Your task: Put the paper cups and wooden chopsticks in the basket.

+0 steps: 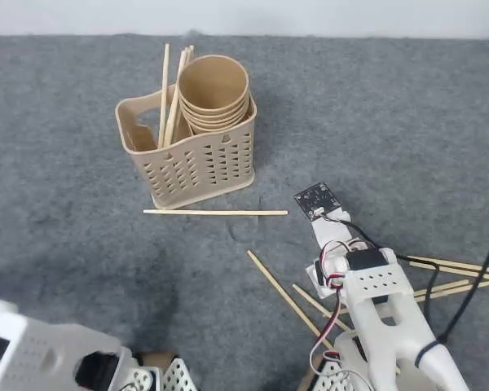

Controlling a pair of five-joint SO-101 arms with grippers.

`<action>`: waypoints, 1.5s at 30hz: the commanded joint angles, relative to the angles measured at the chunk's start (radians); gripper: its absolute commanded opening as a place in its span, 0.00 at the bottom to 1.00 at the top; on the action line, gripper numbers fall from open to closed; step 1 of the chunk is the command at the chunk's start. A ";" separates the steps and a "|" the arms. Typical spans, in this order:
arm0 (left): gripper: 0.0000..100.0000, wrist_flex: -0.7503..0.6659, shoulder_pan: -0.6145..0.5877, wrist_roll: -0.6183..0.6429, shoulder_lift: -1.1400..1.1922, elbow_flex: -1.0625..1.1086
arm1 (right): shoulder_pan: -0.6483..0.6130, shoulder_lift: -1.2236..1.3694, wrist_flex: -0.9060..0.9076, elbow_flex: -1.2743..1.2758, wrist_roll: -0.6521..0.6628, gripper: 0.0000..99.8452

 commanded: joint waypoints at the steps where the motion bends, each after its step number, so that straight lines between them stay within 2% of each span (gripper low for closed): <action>1: 0.01 0.000 -0.018 -0.012 -0.077 0.001 | 0.007 -0.028 0.012 -0.005 0.009 0.15; 22: 0.01 0.009 -0.037 -0.012 -0.094 -0.008 | 0.007 -0.028 0.012 -0.005 0.009 0.15; 31: 0.01 0.018 -0.063 -0.012 -0.319 0.045 | 0.007 -0.028 0.010 -0.005 0.009 0.15; 38: 0.01 0.021 0.064 0.002 -0.506 0.111 | 0.007 -0.028 0.010 -0.005 0.009 0.15; 45: 0.01 -0.015 0.258 0.158 -0.827 0.113 | 0.008 -0.028 0.007 -0.005 0.009 0.15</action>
